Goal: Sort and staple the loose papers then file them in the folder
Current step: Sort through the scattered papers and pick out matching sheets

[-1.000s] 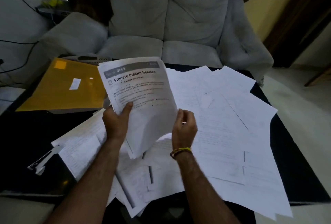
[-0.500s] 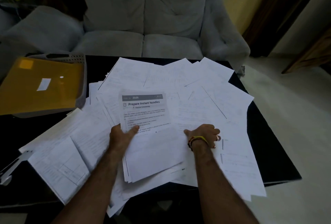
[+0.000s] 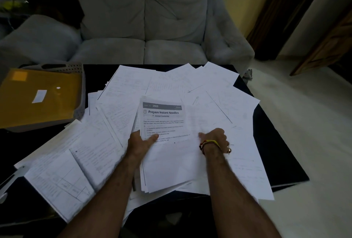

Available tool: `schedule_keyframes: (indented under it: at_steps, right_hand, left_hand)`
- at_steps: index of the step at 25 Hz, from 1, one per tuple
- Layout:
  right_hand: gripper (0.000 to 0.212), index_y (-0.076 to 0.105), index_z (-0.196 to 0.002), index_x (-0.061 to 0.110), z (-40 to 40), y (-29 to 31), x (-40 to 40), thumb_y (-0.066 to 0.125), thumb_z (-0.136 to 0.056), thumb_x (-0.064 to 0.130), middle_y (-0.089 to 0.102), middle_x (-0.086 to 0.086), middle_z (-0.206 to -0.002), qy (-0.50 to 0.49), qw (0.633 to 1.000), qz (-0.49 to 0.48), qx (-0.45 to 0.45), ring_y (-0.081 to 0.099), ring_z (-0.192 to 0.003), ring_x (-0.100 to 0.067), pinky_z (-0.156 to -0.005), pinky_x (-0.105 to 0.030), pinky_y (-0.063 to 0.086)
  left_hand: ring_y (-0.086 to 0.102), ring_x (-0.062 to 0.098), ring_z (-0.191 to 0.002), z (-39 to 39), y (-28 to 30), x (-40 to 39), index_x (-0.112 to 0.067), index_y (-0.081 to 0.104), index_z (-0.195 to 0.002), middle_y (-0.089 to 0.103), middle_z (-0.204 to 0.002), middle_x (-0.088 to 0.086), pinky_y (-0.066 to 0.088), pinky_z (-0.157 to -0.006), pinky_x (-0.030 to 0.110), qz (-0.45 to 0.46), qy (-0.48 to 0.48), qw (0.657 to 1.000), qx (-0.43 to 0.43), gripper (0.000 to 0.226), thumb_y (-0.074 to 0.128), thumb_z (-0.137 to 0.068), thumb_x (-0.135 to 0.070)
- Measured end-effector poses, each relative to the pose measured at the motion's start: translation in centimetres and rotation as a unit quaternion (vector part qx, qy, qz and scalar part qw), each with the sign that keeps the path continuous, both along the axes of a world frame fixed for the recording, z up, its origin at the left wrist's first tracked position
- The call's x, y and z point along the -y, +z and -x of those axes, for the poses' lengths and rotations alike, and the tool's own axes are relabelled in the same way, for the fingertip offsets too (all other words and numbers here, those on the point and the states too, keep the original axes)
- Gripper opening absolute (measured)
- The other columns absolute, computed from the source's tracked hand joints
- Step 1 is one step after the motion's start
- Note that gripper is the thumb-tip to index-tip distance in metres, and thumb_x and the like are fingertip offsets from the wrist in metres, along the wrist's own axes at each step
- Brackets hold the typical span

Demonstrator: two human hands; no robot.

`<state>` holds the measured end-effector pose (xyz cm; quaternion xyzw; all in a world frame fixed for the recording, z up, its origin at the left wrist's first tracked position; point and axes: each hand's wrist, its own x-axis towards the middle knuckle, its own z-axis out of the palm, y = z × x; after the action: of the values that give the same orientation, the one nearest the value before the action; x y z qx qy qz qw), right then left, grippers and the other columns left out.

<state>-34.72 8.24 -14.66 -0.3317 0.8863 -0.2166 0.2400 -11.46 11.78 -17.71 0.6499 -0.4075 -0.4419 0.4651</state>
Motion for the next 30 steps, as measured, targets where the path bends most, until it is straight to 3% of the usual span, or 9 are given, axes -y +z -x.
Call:
schedule_keyframes:
  at_steps: [3, 8, 14, 18, 20, 21, 25, 27, 30]
  right_hand:
    - [0.041, 0.051, -0.121, 0.006, 0.4, 1.2, 0.0, 0.066, -0.088, 0.025, 0.055, -0.018, -0.127, 0.005, 1.0, -0.01, -0.013, 0.05, -0.119, -0.041, -0.099, -0.052, 0.038]
    - [0.07, 0.038, -0.129, 0.002, -1.8, 0.5, -0.8, 0.078, -0.078, 0.029, 0.045, -0.016, -0.132, 0.036, 0.999, -0.037, -0.014, 0.052, -0.118, -0.038, -0.093, -0.049, 0.047]
    - [0.022, 0.056, -0.113, 0.007, -3.1, 2.3, -2.1, 0.057, -0.092, 0.013, 0.061, -0.016, -0.118, 0.066, 0.993, 0.065, -0.072, 0.059, -0.109, -0.037, -0.087, -0.044, 0.049]
    - [0.015, 0.06, -0.103, 0.011, -4.2, 9.5, -1.5, 0.051, -0.097, 0.02, 0.068, -0.01, -0.096, 0.074, 0.924, 0.331, -0.174, 0.066, -0.089, -0.031, -0.072, -0.03, 0.045]
    - [0.022, 0.065, -0.097, 0.012, -4.7, 14.3, -0.7, 0.05, -0.096, 0.028, 0.069, -0.004, -0.088, 0.053, 0.866, 0.469, -0.165, 0.064, -0.079, -0.022, -0.068, -0.021, 0.04]
    - [0.021, 0.065, -0.095, 0.013, -4.8, 16.0, -0.1, 0.052, -0.096, 0.029, 0.066, 0.0, -0.085, 0.049, 0.864, 0.485, -0.124, 0.06, -0.076, -0.019, -0.067, -0.021, 0.039]
    - [0.018, 0.061, -0.074, 0.006, -5.6, 13.0, 1.4, 0.066, -0.081, 0.022, 0.061, -0.005, -0.07, 0.071, 0.928, 0.34, 0.137, 0.057, -0.071, -0.023, -0.061, -0.03, 0.043]
    - [0.021, 0.062, -0.073, 0.001, -7.3, 7.8, 0.0, 0.067, -0.075, 0.021, 0.062, -0.008, -0.065, 0.124, 0.95, 0.232, 0.165, 0.058, -0.067, -0.02, -0.058, -0.031, 0.045]
    - [0.016, 0.064, -0.074, 0.002, -9.6, 1.5, -2.6, 0.066, -0.075, 0.018, 0.065, -0.012, -0.072, 0.169, 0.967, 0.116, 0.149, 0.061, -0.072, -0.026, -0.059, -0.03, 0.043]
  left_hand:
    - [0.068, 0.017, -0.097, 0.2, 0.2, -0.1, -0.01, 0.068, -0.114, 0.072, -0.106, 0.002, 0.053, -0.093, 0.039, -0.01, -0.008, 1.0, 0.024, 0.04, 0.08, -0.076, -0.016]
    - [0.067, 0.022, -0.097, -0.8, 0.1, -2.0, -0.011, 0.068, -0.114, 0.071, -0.107, 0.005, 0.052, -0.091, 0.033, -0.035, 0.031, 0.997, 0.064, 0.04, 0.08, -0.077, -0.016]
    - [0.067, 0.023, -0.098, -1.8, -0.2, -2.4, -0.009, 0.069, -0.113, 0.07, -0.107, 0.005, 0.053, -0.091, 0.035, -0.057, 0.005, 0.995, 0.078, 0.039, 0.08, -0.076, -0.018]
    - [0.067, 0.024, -0.097, -2.3, 0.4, -2.5, -0.01, 0.068, -0.113, 0.071, -0.106, 0.005, 0.054, -0.09, 0.039, -0.07, 0.01, 0.994, 0.078, 0.043, 0.082, -0.073, -0.018]
    - [0.067, 0.023, -0.095, -2.7, 0.7, -2.8, -0.013, 0.067, -0.113, 0.071, -0.105, 0.003, 0.055, -0.089, 0.041, -0.063, 0.005, 0.996, 0.07, 0.047, 0.083, -0.071, -0.021]
    - [0.068, 0.023, -0.094, -3.1, 0.8, -2.9, -0.014, 0.068, -0.112, 0.072, -0.104, 0.002, 0.054, -0.089, 0.042, -0.057, 0.004, 0.996, 0.066, 0.049, 0.083, -0.067, -0.026]
    - [0.066, 0.022, -0.096, -5.5, 1.3, -3.2, -0.013, 0.068, -0.11, 0.07, -0.104, 0.001, 0.053, -0.091, 0.039, -0.06, 0.016, 0.997, 0.039, 0.054, 0.085, -0.063, -0.033]
    - [0.064, 0.022, -0.096, -6.8, 1.4, -3.4, -0.01, 0.065, -0.116, 0.067, -0.107, 0.003, 0.052, -0.091, 0.037, -0.069, 0.005, 0.997, 0.039, 0.048, 0.083, -0.074, -0.025]
    - [0.062, 0.029, -0.105, -7.4, 1.4, -3.4, -0.006, 0.06, -0.124, 0.063, -0.123, 0.015, 0.05, -0.096, 0.044, -0.092, 0.019, 0.996, 0.008, 0.055, 0.063, -0.087, -0.046]
